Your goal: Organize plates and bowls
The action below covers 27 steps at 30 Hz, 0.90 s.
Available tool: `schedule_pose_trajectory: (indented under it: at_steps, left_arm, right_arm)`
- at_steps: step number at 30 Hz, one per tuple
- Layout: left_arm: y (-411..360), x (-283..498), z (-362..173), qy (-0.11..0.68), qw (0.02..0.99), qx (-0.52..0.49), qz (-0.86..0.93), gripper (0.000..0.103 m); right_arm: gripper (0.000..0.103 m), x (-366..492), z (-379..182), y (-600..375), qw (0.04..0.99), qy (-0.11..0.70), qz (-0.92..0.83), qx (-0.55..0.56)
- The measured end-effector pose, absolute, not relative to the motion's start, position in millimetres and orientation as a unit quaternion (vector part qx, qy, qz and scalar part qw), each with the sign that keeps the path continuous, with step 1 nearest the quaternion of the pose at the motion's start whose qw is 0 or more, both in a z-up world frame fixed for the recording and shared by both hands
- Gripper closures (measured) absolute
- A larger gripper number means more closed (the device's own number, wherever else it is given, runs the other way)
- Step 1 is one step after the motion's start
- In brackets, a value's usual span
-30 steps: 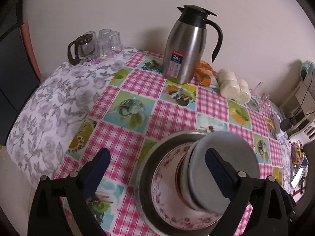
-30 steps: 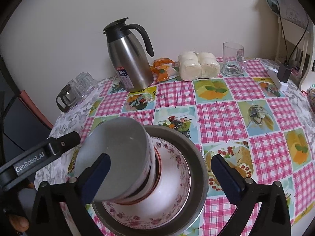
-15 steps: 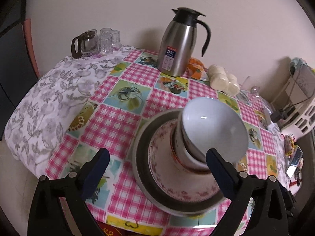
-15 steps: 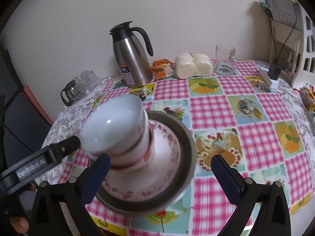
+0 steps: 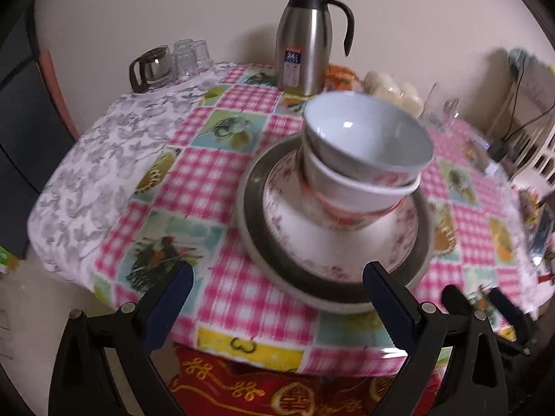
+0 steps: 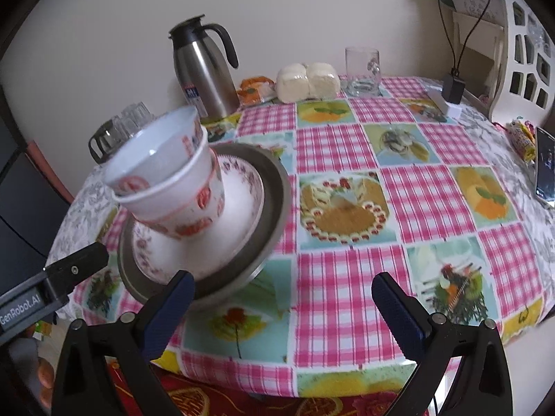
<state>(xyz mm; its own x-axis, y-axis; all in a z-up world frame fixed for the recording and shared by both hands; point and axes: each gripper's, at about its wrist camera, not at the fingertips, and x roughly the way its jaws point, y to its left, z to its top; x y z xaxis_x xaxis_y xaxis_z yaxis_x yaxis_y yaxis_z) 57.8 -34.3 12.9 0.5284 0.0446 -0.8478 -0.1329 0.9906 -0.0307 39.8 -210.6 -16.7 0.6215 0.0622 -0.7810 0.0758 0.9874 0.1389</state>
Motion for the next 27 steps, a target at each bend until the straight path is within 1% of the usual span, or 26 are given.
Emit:
schedule_pose_trajectory:
  at_steps: [9,22,27]
  left_arm:
    - [-47,52,3,0.509,0.858,-0.005,0.069,0.005]
    - [-43,52,-10,0.537,0.840,0.004,0.082,0.005]
    - [-36,53,-13,0.544,0.835,-0.012,0.085,0.005]
  right_arm:
    - [0.000,32,-24,-217,0.893,0.443,-0.016,0.076]
    - [0.000,26,-25,-222,0.892,0.445,-0.022,0.078]
    - [0.000,25,-26,-222,0.891,0.446,-0.023,0.079]
